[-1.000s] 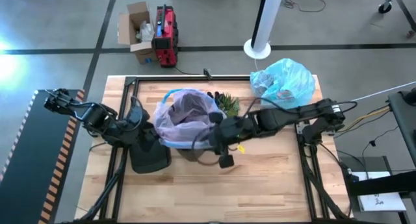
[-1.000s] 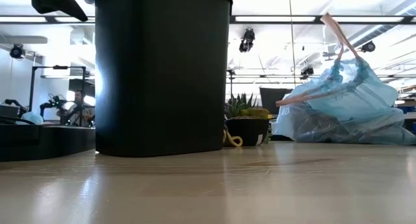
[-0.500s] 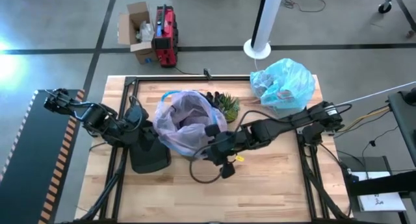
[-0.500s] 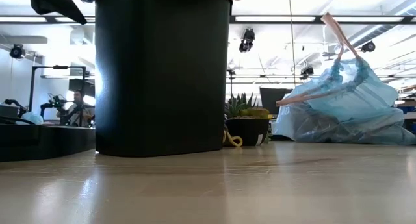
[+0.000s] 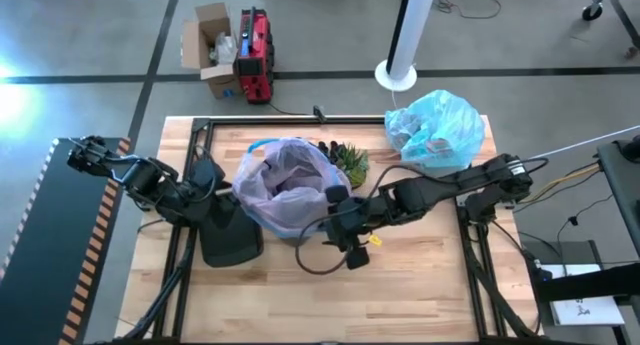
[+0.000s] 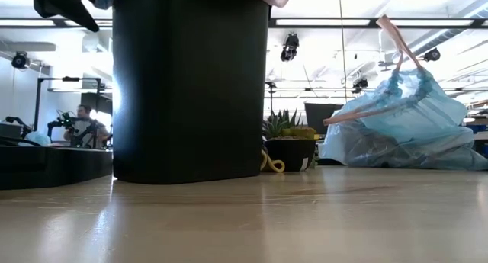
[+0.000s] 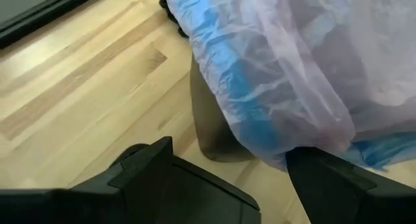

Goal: Place trash/remove bag and relplace
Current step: Insert a new pink trash bag into the trash bin

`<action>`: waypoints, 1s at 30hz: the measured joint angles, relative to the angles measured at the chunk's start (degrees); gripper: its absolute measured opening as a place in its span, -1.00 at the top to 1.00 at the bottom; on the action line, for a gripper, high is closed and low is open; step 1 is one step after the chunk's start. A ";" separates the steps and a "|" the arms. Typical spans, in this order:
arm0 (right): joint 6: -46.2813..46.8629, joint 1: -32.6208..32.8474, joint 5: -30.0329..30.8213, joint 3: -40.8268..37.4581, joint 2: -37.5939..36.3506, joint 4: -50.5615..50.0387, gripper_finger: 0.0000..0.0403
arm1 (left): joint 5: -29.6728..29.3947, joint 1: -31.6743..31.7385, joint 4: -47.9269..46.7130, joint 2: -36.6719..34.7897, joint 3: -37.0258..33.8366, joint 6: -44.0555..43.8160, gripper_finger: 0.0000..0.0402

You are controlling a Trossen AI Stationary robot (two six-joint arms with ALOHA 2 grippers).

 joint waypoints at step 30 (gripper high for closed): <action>0.73 -17.61 -0.93 0.59 -9.00 -1.22 -0.24 | -4.78 0.00 0.51 3.30 -0.14 -0.52 -0.37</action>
